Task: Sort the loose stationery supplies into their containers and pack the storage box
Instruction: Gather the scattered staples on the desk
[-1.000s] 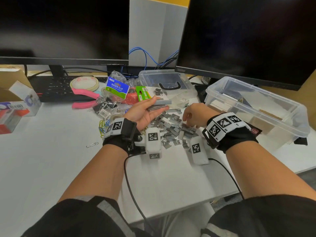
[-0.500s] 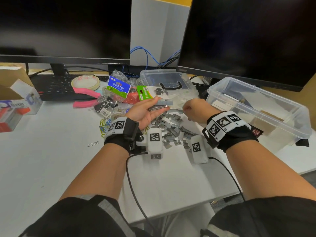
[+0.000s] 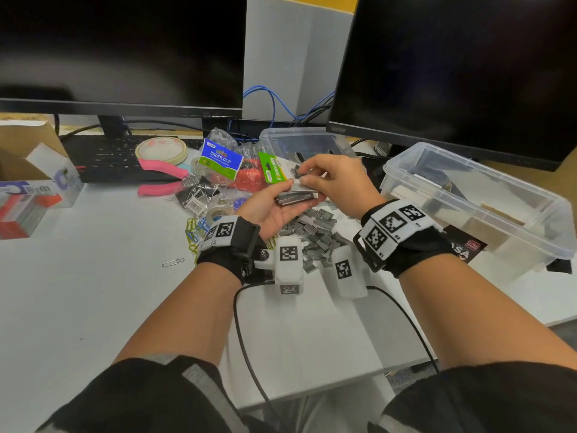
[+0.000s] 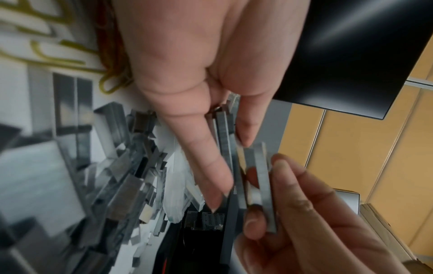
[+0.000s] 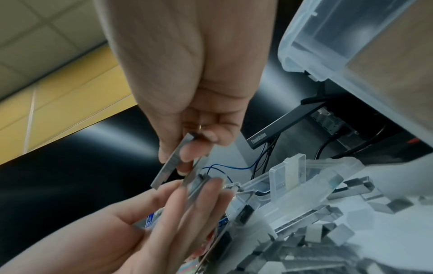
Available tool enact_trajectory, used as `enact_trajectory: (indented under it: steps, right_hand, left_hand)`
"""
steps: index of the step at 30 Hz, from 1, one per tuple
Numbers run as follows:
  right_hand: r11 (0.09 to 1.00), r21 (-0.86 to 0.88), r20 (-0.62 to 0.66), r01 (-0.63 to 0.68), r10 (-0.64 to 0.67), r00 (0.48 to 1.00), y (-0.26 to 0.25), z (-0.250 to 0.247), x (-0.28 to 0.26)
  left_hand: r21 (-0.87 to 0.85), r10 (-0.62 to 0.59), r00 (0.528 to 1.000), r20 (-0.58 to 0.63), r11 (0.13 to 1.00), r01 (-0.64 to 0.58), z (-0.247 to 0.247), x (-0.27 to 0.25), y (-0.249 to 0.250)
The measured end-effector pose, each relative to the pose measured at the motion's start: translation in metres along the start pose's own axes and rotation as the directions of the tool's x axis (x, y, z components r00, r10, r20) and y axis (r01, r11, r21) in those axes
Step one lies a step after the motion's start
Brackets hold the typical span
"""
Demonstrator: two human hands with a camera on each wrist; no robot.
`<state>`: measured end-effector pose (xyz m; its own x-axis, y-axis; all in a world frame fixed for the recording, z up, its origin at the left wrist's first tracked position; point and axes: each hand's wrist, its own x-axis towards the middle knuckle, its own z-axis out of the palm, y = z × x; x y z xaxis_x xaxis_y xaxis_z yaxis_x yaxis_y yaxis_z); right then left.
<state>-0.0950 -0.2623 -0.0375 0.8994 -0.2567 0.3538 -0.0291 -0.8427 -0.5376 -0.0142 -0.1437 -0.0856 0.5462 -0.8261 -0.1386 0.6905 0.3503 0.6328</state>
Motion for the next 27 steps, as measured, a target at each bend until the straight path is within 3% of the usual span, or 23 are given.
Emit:
enact_trajectory:
  steps: [7,10,13,15,18,21,23,27]
  right_hand:
    - [0.966,-0.235,0.041,0.105,-0.098,0.994,-0.007,0.008,0.005]
    - [0.968,-0.229,0.014,0.106,-0.106,0.994,-0.009,0.008,0.006]
    - [0.991,-0.133,-0.172,-0.019,-0.004,0.985,-0.004,0.002,0.009]
    - [0.981,-0.106,-0.297,-0.162,0.124,0.947,0.006,-0.003,0.013]
    - [0.926,-0.115,-0.348,-0.359,0.301,0.888,0.025,-0.004,0.014]
    - [0.875,-0.221,-0.192,-0.430,0.393,0.899,0.036,0.000,0.015]
    - [0.866,-0.317,-0.024,-0.387,0.401,0.916,0.036,0.004,0.019]
    - [0.780,-0.561,0.227,-0.276,0.466,0.855,0.033,0.018,0.031]
  left_hand:
    - [-0.054,-0.011,0.999,-0.036,0.998,0.009,0.000,-0.002,-0.001]
    - [-0.100,-0.028,0.999,-0.030,0.995,0.025,-0.001,-0.001,0.001]
    - [-0.140,-0.063,0.998,-0.018,0.988,0.060,-0.004,0.000,0.003]
    - [-0.175,-0.089,0.996,-0.018,0.981,0.085,-0.006,0.002,0.005]
    - [-0.187,-0.085,0.996,-0.031,0.979,0.078,-0.006,0.005,0.003]
    - [-0.156,-0.066,0.996,-0.054,0.986,0.057,-0.006,0.007,0.001]
    - [-0.137,-0.059,0.996,-0.063,0.989,0.050,-0.006,0.008,0.000]
    - [-0.120,-0.044,0.997,-0.061,0.992,0.036,-0.006,0.008,0.000]
